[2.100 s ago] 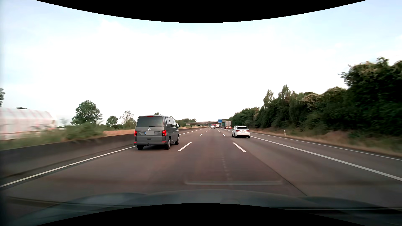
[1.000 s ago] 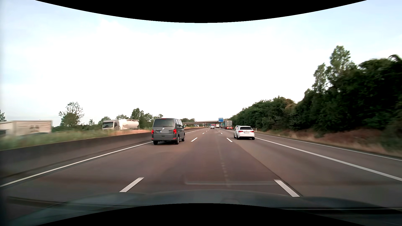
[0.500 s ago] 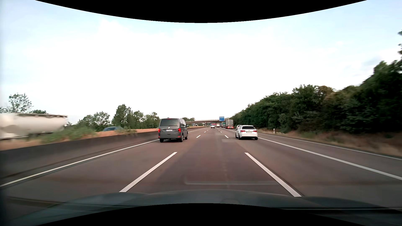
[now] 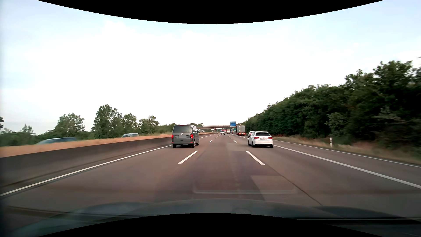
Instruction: Follow the waypoints while adhering to traffic rules and regulations
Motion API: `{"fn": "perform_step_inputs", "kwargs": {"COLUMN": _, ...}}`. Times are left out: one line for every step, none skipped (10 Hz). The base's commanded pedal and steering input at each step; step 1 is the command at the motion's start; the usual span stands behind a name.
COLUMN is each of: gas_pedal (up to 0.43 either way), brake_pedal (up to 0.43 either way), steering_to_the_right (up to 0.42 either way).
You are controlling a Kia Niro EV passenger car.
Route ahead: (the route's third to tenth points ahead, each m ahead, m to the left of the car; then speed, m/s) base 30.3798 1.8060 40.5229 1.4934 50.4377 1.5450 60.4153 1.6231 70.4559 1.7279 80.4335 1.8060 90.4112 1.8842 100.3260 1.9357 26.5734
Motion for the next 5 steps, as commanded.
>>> {"fn": "perform_step_inputs", "kwargs": {"gas_pedal": 0.189, "brake_pedal": 0.000, "steering_to_the_right": -0.003}}
{"fn": "perform_step_inputs", "kwargs": {"gas_pedal": 0.189, "brake_pedal": 0.000, "steering_to_the_right": -0.004}}
{"fn": "perform_step_inputs", "kwargs": {"gas_pedal": 0.189, "brake_pedal": 0.000, "steering_to_the_right": -0.004}}
{"fn": "perform_step_inputs", "kwargs": {"gas_pedal": 0.189, "brake_pedal": 0.000, "steering_to_the_right": -0.004}}
{"fn": "perform_step_inputs", "kwargs": {"gas_pedal": 0.189, "brake_pedal": 0.000, "steering_to_the_right": -0.004}}
